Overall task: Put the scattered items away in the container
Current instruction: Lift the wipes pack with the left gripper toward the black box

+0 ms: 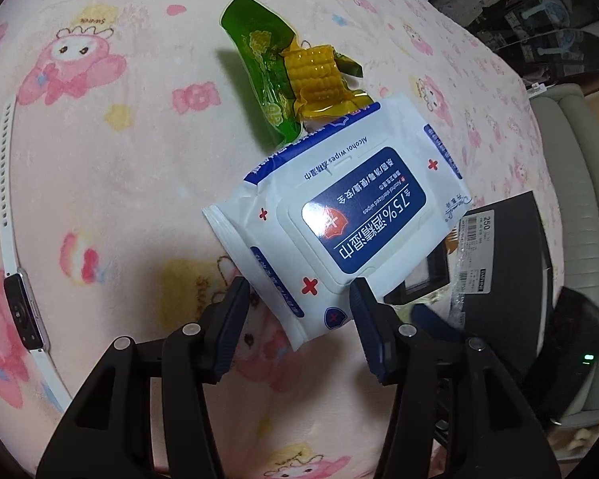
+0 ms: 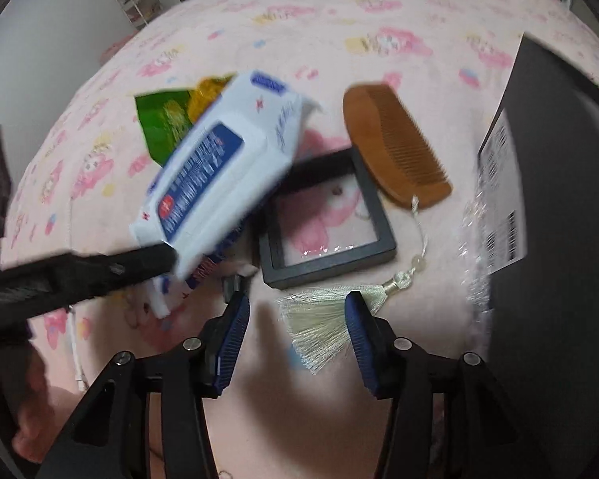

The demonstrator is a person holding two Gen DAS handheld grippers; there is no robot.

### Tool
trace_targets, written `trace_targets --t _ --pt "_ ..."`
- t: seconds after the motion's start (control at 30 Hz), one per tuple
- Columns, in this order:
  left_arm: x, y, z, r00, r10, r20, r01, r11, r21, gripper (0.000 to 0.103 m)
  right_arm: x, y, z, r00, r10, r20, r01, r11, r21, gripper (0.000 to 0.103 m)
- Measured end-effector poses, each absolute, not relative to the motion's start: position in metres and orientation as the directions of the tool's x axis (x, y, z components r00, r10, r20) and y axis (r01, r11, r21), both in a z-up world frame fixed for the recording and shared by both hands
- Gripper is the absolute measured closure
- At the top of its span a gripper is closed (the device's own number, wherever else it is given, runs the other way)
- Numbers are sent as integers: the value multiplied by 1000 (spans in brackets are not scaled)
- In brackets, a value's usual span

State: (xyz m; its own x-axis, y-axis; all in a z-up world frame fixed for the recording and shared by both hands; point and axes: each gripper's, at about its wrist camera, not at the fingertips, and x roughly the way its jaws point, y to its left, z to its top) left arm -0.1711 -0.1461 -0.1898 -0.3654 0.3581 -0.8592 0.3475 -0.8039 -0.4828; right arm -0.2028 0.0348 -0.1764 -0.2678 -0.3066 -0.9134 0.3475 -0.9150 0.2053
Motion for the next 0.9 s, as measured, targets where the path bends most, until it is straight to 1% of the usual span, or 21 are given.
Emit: trace_targets --t 0.1,0.23,0.4,0.43,0.47,0.57,0.63,0.83,0.9 --pt "-171 -154 -187 -393 356 -848 375 -780 -501 53 -207 39 -173 -282 -334 -899 317 -917 242 56" --pt "-170 -165 -186 -419 349 -838 406 -753 -517 53 -210 47 -146 -349 -377 -858 286 -915 286 56" --pt "-171 -168 -196 -389 366 -845 421 -745 -517 53 -223 43 -108 -438 -388 -811 327 -909 258 56" --pt "-172 -169 -197 -388 368 -845 425 -742 -518 53 -229 40 -107 -443 -398 -803 341 -904 260 54" --pt "-173 -170 -199 -388 370 -844 428 -739 -521 53 -236 37 -106 -445 -405 -799 354 -899 259 52" --pt "-175 -174 -203 -391 379 -839 434 -728 -531 52 -261 23 -117 -413 -400 -818 381 -892 244 52" --pt "-175 -176 -203 -399 384 -833 432 -722 -540 52 -271 18 -130 -366 -421 -830 388 -880 275 52" --pt "-176 -174 -201 -406 390 -827 425 -720 -548 52 -264 15 -140 -332 -474 -816 388 -857 340 53" --pt "-175 -174 -200 -407 389 -826 425 -720 -548 52 -261 12 -137 -329 -473 -817 397 -854 335 55"
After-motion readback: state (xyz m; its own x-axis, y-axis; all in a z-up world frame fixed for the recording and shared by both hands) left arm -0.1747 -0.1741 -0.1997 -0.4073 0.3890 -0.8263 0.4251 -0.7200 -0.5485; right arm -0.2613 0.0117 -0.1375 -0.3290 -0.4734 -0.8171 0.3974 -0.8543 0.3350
